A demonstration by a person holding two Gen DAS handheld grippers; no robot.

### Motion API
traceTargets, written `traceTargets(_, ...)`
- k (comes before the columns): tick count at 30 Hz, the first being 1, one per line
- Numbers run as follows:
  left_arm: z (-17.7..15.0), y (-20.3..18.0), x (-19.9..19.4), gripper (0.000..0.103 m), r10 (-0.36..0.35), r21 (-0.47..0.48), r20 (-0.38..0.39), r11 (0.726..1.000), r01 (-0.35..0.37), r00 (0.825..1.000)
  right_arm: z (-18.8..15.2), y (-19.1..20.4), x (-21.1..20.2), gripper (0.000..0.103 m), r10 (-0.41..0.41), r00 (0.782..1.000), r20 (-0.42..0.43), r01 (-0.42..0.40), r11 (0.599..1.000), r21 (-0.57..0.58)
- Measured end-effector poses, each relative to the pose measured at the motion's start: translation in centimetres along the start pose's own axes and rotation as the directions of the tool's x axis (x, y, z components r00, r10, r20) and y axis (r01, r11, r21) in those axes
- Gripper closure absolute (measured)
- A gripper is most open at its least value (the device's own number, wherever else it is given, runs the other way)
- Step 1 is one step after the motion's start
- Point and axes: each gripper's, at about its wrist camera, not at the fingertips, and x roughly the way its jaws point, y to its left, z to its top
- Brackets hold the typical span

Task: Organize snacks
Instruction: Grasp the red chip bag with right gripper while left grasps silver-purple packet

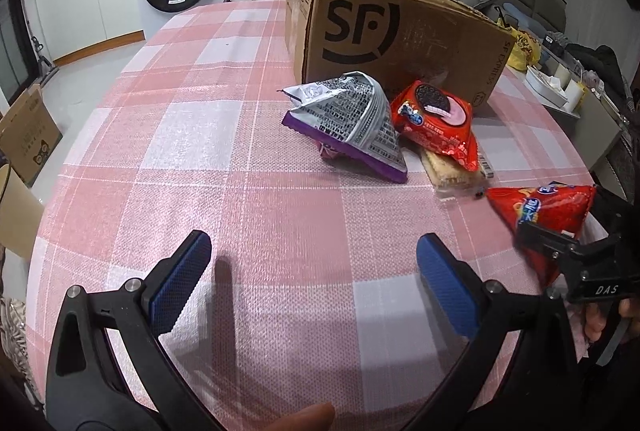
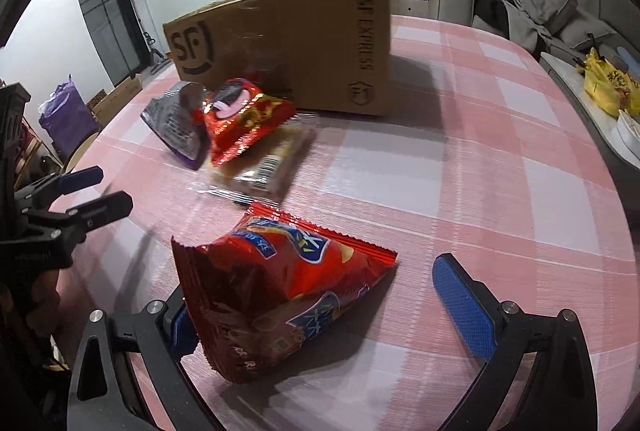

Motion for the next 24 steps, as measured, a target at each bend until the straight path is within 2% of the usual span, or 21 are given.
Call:
traceTargets(4, 0.6, -0.3, 0.6, 0.001, 0.002, 0.009, -0.002, 1.0, -0.002, 1.0, -0.2, -0.7, -0.3, 0.003, 0.006, 1.0, 0.006, -0.006, 1.0, -0.011)
traceTargets(6, 0.9, -0.4, 0.8, 0.001, -0.001, 0.011, -0.003, 1.0, 0.001, 1.0, -0.3, -0.7, -0.3, 0.008, 0.005, 1.0, 0.009, -0.005, 1.0, -0.015)
traceTargets(8, 1.3, -0.6, 1.2, 0.001, -0.001, 0.015, -0.003, 1.0, 0.001, 1.0, -0.4, -0.5, -0.5, 0.019, 0.006, 1.0, 0.013, -0.005, 1.0, -0.027)
traceTargets(10, 1.6, -0.6, 1.5, 0.001, 0.002, 0.019, -0.005, 1.0, -0.002, 1.0, -0.2, -0.5, -0.4, 0.022, 0.005, 1.0, 0.009, -0.004, 0.999, -0.035)
traceTargets(13, 2.2, -0.7, 1.8, 0.001, 0.001, 0.022, -0.004, 1.0, -0.001, 1.0, -0.1, -0.8, -0.7, 0.031, 0.032, 0.999, 0.021, -0.031, 0.999, -0.033)
traceTargets(16, 2.7, -0.8, 2.1, 0.001, 0.004, 0.023, -0.003, 1.0, -0.004, 1.0, 0.0, -1.2, -1.1, 0.044, 0.055, 0.998, 0.038, -0.054, 0.998, -0.031)
traceTargets(20, 3.6, -0.8, 2.2, 0.001, 0.004, 0.026, -0.002, 1.0, -0.004, 1.0, 0.2, -1.3, -1.6, 0.052, 0.077, 0.995, 0.061, -0.076, 0.997, -0.031)
traceTargets(24, 4.6, -0.7, 2.0, 0.001, 0.007, 0.033, 0.007, 0.999, -0.007, 1.0, 0.5, -1.8, -2.1, 0.055, 0.094, 0.992, 0.08, -0.094, 0.996, -0.004)
